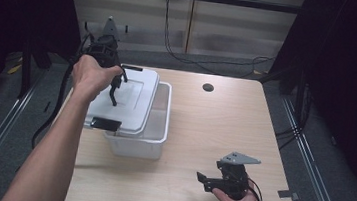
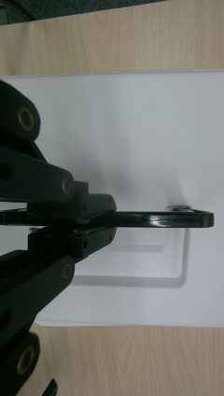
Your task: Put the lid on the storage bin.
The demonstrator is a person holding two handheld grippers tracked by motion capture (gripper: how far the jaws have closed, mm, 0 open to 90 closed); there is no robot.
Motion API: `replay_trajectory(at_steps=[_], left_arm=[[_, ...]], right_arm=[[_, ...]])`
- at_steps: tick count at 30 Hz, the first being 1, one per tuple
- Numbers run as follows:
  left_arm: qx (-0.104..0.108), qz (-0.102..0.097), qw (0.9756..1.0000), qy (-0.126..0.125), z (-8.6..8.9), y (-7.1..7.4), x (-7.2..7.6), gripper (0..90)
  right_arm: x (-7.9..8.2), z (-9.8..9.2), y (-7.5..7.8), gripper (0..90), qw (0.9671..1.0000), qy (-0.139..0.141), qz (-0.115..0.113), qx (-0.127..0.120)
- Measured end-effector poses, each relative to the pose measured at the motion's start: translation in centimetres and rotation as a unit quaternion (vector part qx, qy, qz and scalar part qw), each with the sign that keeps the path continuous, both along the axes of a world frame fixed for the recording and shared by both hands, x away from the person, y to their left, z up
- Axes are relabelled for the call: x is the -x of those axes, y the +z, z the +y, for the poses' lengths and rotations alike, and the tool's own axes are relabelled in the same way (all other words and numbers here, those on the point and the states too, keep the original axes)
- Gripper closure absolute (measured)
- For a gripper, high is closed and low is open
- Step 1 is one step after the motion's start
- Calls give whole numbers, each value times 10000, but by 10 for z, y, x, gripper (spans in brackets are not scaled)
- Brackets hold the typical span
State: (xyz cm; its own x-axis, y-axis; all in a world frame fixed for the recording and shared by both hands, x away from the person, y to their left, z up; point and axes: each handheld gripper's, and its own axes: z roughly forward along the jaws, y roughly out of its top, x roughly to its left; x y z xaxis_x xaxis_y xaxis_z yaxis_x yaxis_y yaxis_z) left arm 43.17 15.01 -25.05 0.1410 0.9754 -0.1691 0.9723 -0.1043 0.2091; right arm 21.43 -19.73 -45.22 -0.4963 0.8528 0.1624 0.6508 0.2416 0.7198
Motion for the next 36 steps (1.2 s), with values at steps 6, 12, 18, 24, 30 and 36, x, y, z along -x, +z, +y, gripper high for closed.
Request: replay_trajectory(at_steps=[6, 12, 18, 24, 30, 36], left_arm=[[46, -19, 9999, 131, -3, -2, -1, 849], [92, 4, 9996, 253, -7, -10, -2, 849], [152, 42, 9992, 372, -11, -12, -2, 849], [180, -53, 9985, 520, -21, -18, -2, 850], [186, -51, 9985, 510, -25, -21, -3, 849], [204, -83, 9986, 484, -27, -23, -2, 849]], right_arm=[[0, 0, -1, 182, 10000, -39, 63, 38], [0, -1, -1, 183, 10000, -19, 43, 37], [0, 0, -1, 181, 10000, -15, 50, 34], [0, 0, -1, 182, 10000, -6, 51, 33], [0, -1, -1, 183, 10000, 7, 44, 36], [0, 0, -1, 183, 10000, 48, 54, 33]])
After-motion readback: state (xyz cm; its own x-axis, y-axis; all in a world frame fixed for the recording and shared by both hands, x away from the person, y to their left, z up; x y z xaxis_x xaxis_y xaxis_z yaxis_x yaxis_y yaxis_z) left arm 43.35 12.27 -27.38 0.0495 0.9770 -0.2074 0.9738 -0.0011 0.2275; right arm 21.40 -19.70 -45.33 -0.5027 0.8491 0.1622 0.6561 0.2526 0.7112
